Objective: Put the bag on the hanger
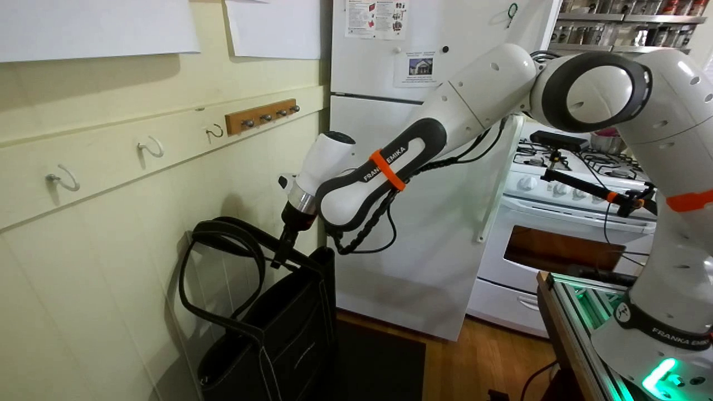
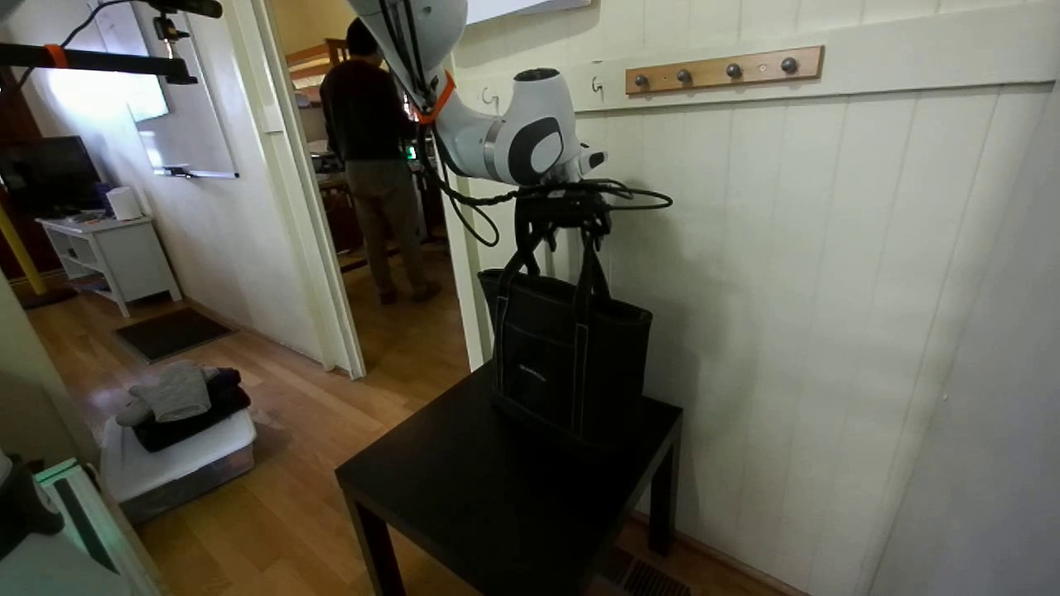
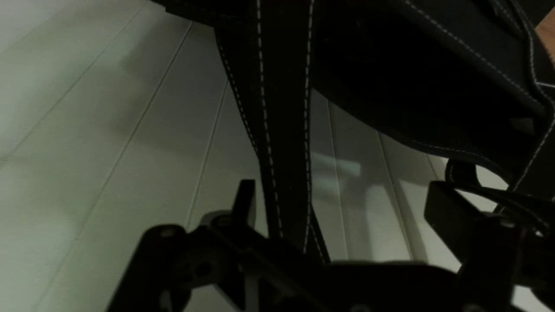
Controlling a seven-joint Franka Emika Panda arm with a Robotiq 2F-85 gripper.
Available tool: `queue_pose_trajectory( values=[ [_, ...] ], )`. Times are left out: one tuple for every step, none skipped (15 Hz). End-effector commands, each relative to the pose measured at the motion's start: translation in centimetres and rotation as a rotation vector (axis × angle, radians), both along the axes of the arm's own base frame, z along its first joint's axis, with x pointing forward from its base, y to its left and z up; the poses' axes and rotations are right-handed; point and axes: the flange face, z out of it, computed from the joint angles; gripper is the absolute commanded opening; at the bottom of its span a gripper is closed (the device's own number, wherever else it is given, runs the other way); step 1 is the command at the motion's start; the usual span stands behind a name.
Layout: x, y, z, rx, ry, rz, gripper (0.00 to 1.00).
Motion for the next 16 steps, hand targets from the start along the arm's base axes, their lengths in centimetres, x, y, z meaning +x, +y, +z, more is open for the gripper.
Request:
queue_pose_trajectory(
  values=[
    [1.5, 0.4, -1.4, 0.0, -0.025, 0.001, 1.0],
    [1.8, 0.5, -1.6, 0.0, -0.027, 0.001, 1.0],
    [2.0, 0.6, -1.6, -0.003, -0.034, -0.002, 1.0],
    [2.1, 0.6, -1.5, -0.001, -0.037, -0.002, 1.0],
    [2.2, 0.6, -1.4, 0.005, -0.038, -0.003, 1.0],
    [2.5, 0.7, -1.3, 0.003, -0.042, -0.005, 1.0],
    [2.6, 0.7, -1.3, 0.003, -0.043, -0.006, 1.0],
    [2.8, 0.7, -1.3, 0.003, -0.045, -0.006, 0.75],
    [2.9, 0.7, -1.5, 0.003, -0.048, -0.003, 0.74],
    [3.0, 0.8, -1.5, 0.003, -0.05, -0.001, 0.68],
    [3.0, 0.9, -1.7, 0.01, -0.06, 0.015, 0.58],
    [3.0, 1.0, -1.9, 0.016, -0.061, 0.019, 0.5],
    [3.1, 1.0, -2.2, 0.019, -0.06, 0.021, 0.42],
    [3.1, 1.1, -2.6, 0.023, -0.053, 0.02, 0.35],
    [3.1, 1.1, -2.9, 0.024, -0.05, 0.02, 0.28],
    [3.1, 1.1, -3.1, 0.025, -0.048, 0.02, 0.19]
  ],
)
